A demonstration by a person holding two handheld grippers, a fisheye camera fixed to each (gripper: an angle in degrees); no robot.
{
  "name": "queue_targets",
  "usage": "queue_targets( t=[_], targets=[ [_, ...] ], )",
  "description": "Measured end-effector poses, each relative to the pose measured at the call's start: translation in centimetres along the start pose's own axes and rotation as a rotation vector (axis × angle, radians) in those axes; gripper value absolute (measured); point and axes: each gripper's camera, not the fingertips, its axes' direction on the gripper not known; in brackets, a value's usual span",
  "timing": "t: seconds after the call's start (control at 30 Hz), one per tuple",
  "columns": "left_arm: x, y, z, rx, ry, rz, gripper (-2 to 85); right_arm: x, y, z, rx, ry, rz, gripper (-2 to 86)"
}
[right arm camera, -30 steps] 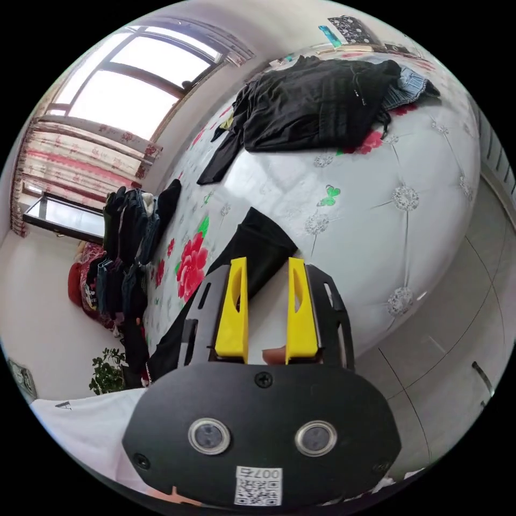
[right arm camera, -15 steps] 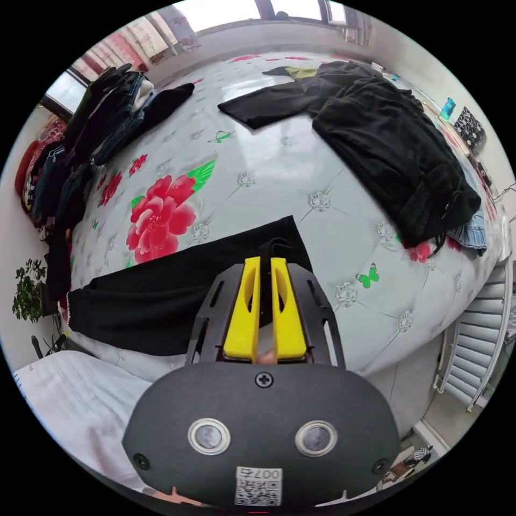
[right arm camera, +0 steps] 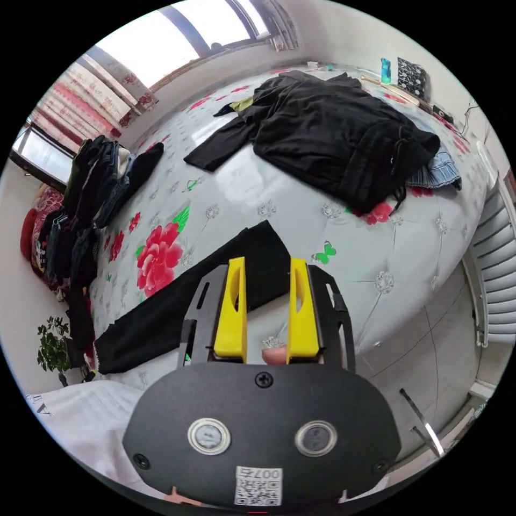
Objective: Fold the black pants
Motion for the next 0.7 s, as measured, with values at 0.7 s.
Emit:
queue_targets(
  t=[0.7],
  targets=[
    [-9.8, 0.2, 3.2, 0.062, 0.284, -0.441, 6.0, 3.6, 9.6, 5.8, 0.145, -0.453, 0.411, 1.6]
  ],
)
